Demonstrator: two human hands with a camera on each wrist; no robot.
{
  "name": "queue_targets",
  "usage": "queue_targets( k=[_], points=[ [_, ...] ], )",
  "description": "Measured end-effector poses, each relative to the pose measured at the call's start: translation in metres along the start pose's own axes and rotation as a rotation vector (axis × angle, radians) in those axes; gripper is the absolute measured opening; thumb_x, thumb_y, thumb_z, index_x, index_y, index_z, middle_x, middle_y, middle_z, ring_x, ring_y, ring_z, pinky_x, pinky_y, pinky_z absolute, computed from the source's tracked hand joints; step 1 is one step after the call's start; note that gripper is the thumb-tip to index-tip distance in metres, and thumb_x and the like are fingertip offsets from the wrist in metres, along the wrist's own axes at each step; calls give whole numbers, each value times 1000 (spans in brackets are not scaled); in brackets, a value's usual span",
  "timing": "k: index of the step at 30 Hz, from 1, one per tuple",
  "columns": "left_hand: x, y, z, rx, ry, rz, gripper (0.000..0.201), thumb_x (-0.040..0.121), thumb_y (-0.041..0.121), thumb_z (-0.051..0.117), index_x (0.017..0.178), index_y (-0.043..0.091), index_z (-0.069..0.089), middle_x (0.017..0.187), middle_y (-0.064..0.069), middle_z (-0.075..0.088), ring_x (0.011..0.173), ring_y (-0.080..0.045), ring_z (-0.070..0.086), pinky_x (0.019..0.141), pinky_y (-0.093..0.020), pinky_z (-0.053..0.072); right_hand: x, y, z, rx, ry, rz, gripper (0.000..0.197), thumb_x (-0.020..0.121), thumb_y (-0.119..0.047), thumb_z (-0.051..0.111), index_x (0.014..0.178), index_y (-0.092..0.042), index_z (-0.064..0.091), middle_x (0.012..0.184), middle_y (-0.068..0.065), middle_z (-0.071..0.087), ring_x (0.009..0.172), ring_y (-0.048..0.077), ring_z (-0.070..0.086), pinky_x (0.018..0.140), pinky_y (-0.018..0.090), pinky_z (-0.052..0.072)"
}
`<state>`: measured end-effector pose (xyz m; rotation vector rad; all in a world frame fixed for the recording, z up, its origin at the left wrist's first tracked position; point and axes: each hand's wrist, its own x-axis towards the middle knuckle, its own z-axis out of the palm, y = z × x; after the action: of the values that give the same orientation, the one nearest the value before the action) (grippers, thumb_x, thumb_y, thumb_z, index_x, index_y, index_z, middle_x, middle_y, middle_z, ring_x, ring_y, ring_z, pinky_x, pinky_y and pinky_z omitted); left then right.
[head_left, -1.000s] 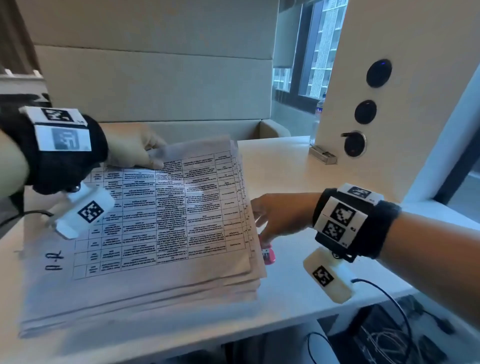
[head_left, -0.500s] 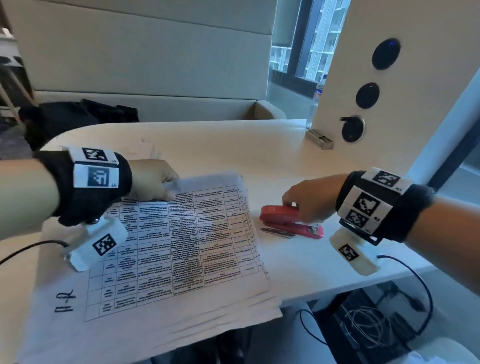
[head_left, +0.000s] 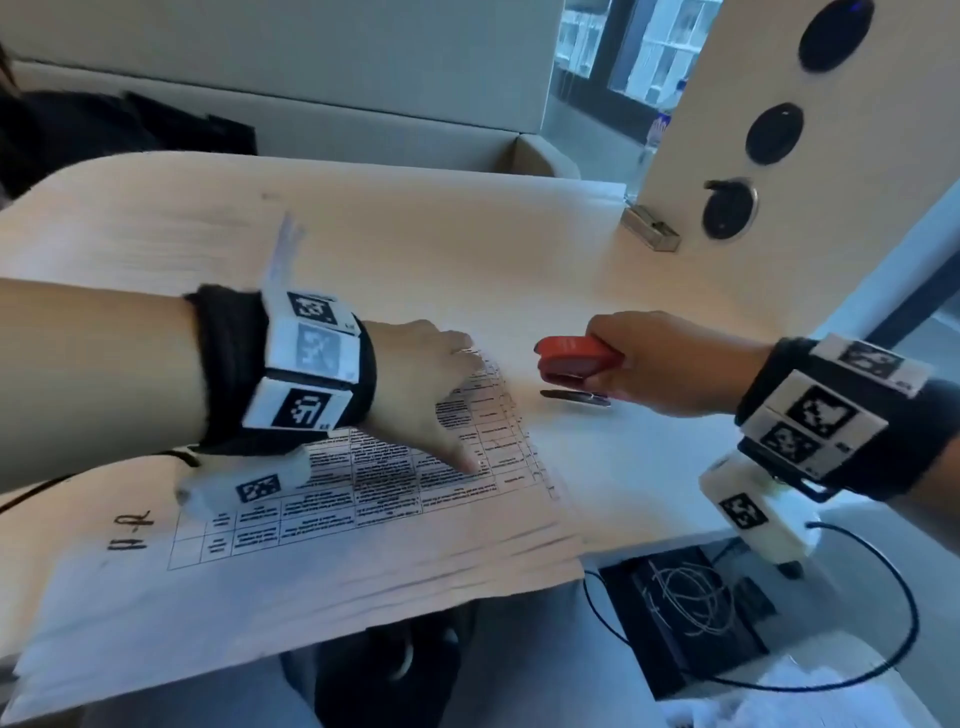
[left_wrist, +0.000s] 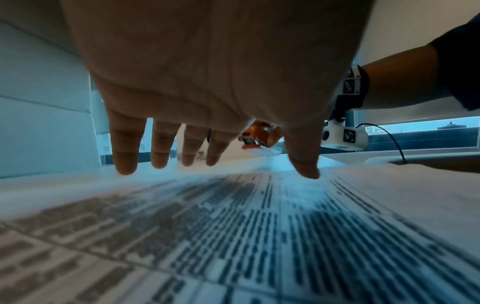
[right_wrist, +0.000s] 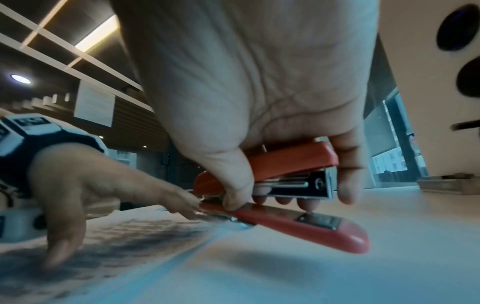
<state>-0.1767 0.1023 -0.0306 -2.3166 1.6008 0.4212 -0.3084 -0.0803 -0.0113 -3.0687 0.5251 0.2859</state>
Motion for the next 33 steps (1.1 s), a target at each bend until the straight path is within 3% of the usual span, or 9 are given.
queue_targets(
  k=[3, 6, 9, 14, 25, 33],
  points=[
    [6, 1, 10, -36, -52, 9, 115, 71, 75, 58, 153, 24, -3, 161, 2, -10, 148, -18, -1, 117, -37, 13, 1, -13, 1, 45, -23, -61, 12, 96, -31, 52, 88, -26, 45, 87, -6, 53, 75, 10, 50, 61, 25, 37],
    [12, -4, 15, 36, -106, 21, 129, 60, 90, 45, 151, 21, -14, 158, 1, -22, 148, -20, -10, 120, -44, 8, 5, -22, 8, 20, -91, -105, 7, 98, -31, 50, 95, -26, 46, 90, -7, 52, 75, 9, 50, 63, 24, 40],
    [16, -9, 16, 25, -95, 30, 135, 54, 94, 41, 149, 19, -18, 157, 2, -25, 147, -20, -13, 120, -46, 7, 10, -27, 14, 18, -153, -139, 9, 98, -31, 50, 102, -24, 46, 93, -5, 54, 77, 9, 51, 64, 23, 41],
    [18, -9, 16, -4, -109, 27, 135, 54, 94, 43, 149, 21, -19, 156, 3, -27, 147, -19, -16, 120, -46, 5, 16, -34, 15, -17, -190, -214, 27, 91, -49, 55, 105, -30, 42, 96, -6, 56, 83, 11, 55, 76, 32, 50],
    [18, -10, 17, -43, -100, 22, 135, 54, 93, 45, 148, 25, -22, 156, 5, -28, 146, -19, -17, 117, -40, 3, 31, -31, 15, -78, -142, -363, 24, 91, -25, 62, 105, -30, 43, 95, -7, 54, 88, 14, 52, 79, 32, 46],
    [21, -12, 20, -52, -105, 29, 135, 51, 95, 44, 148, 27, -22, 156, 6, -28, 146, -19, -17, 117, -44, 3, 36, -24, 16, -113, -122, -431, 25, 92, -27, 61, 103, -34, 40, 95, -9, 53, 88, 13, 51, 80, 34, 46]
  ],
)
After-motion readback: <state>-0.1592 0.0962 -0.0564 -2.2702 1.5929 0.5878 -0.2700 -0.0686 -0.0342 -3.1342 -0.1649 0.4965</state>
